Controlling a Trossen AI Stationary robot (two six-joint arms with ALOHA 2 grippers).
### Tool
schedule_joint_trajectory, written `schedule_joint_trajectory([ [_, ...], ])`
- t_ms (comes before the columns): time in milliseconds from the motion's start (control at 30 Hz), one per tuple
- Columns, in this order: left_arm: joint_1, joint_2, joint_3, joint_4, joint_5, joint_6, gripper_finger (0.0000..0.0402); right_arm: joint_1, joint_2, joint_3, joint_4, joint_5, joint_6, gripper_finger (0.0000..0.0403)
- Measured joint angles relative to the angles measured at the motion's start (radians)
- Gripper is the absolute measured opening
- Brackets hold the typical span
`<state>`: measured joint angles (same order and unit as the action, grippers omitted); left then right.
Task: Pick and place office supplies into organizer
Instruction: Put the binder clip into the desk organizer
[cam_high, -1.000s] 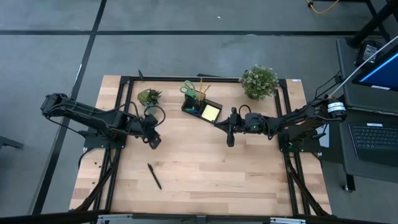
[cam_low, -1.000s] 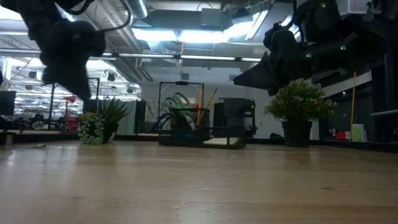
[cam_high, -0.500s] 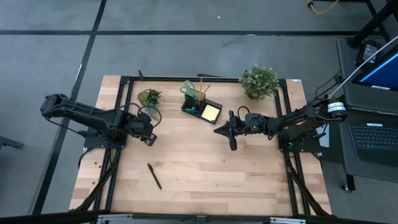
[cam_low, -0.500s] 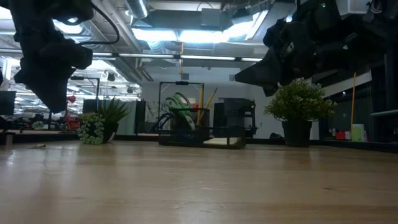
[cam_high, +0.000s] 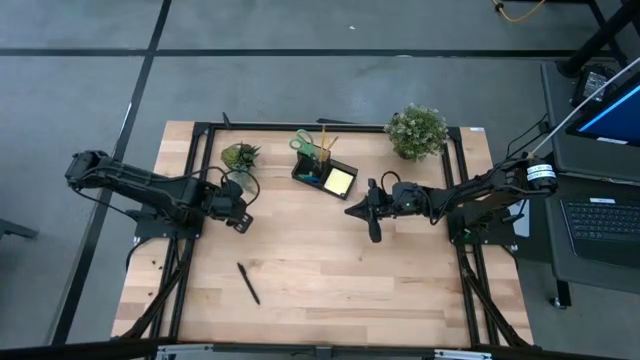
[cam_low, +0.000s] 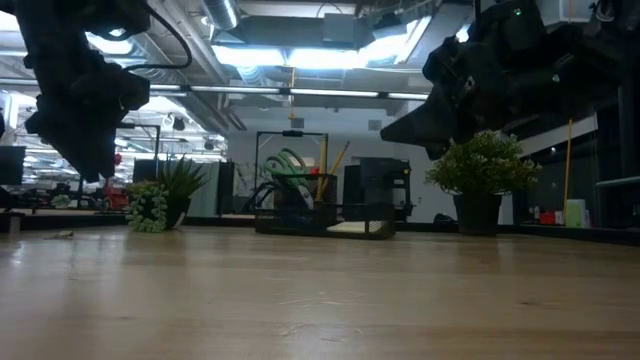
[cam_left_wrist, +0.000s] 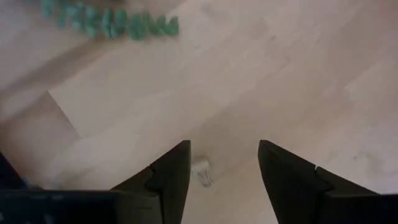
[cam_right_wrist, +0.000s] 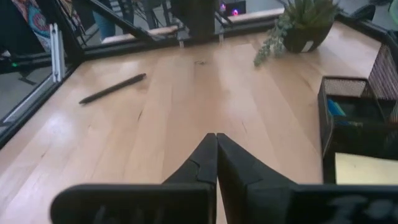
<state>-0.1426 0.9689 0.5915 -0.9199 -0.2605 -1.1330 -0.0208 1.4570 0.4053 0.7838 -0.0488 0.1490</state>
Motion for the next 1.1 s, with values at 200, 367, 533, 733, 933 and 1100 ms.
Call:
schedule_joint_trajectory([
  [200, -0.045, 0.025, 0.000, 0.018, -0.063, 0.031, 0.0185, 0.000, 0.000, 0.000, -0.012, 0.002, -0.001, 0.0010],
  [367, -0.063, 0.076, 0.000, 0.020, -0.055, -0.100, 0.0185, 0.000, 0.000, 0.000, -0.012, 0.002, -0.030, 0.0010],
  [533, -0.067, 0.167, 0.000, 0.020, 0.014, -0.229, 0.0185, 0.000, 0.000, 0.000, -0.012, 0.003, -0.049, 0.0010],
  [733, -0.066, 0.290, 0.000, 0.021, 0.030, -0.286, 0.0185, 0.000, 0.000, 0.000, -0.012, 0.003, -0.050, 0.0010],
  [933, -0.065, 0.359, 0.000, 0.054, 0.091, -0.288, 0.0185, 0.000, 0.000, 0.000, -0.012, 0.002, -0.047, 0.0010],
  [1100, -0.065, 0.387, 0.000, 0.091, 0.114, -0.297, 0.0185, 0.000, 0.000, 0.000, -0.009, 0.002, -0.022, 0.0010],
])
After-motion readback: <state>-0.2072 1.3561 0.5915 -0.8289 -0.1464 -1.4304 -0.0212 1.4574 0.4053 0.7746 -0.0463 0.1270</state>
